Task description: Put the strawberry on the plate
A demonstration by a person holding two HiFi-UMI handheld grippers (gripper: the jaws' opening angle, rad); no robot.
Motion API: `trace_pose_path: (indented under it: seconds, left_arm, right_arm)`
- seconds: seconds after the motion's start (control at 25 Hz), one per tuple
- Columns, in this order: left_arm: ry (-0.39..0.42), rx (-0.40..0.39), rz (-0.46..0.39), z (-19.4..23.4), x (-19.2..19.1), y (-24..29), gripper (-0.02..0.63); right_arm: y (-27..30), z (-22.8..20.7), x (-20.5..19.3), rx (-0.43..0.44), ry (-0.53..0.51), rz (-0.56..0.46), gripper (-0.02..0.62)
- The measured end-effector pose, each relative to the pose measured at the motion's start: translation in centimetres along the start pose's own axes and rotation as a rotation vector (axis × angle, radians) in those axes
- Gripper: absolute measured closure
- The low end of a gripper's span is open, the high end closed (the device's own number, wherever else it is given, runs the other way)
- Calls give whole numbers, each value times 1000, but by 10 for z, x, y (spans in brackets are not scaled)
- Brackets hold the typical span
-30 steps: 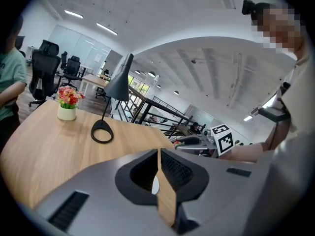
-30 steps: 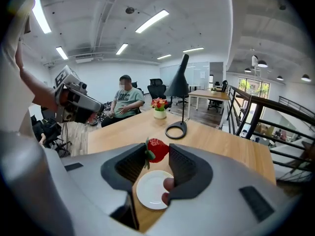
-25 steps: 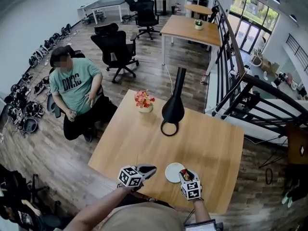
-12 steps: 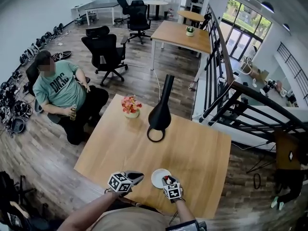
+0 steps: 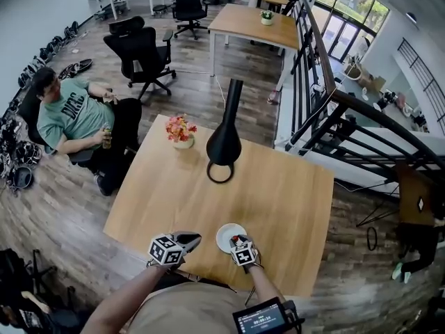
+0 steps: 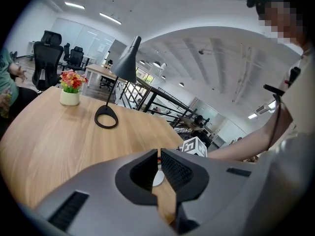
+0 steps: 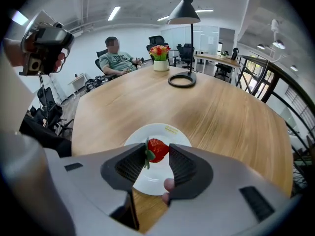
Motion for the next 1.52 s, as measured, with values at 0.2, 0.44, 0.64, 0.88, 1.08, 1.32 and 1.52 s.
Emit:
trace_pose_path:
  seconds: [0.2, 0.44, 0.64, 0.88, 1.08, 1.32, 1.52]
  left_arm:
    - [-16, -4, 0, -1, 1, 7, 601]
    - [-8, 5, 24, 7, 4, 0, 601]
    - [-42, 7, -4, 10, 1, 0, 601]
    - [-94, -4, -37, 10, 0, -5, 601]
    - [-97, -15, -74, 13, 10, -11, 601]
    - [-200, -112, -214, 4, 45, -19, 601]
    - [-197, -184, -300, -7, 78, -51, 601]
  right_arm:
    - [10, -8, -15, 2, -11, 55, 442]
    - [31, 1, -22, 1, 29, 79, 442]
    - [38, 1, -25, 5, 20, 84, 442]
    - [35, 2, -19, -8, 24, 44, 440]
    - [11, -8, 6, -88, 40, -67, 396]
    - [-69, -34, 45, -234, 77, -282, 397]
    - [-155, -41, 100, -356, 137, -489, 397]
Point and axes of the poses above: the fingertips, and each gripper's own axes: y forward along the fingers, z to its left, x out of its top, the point moved 3 cm from there along -y, backward along the fingers, and after that the axes turned 7 degrees about -y, right-handed, at the moved point
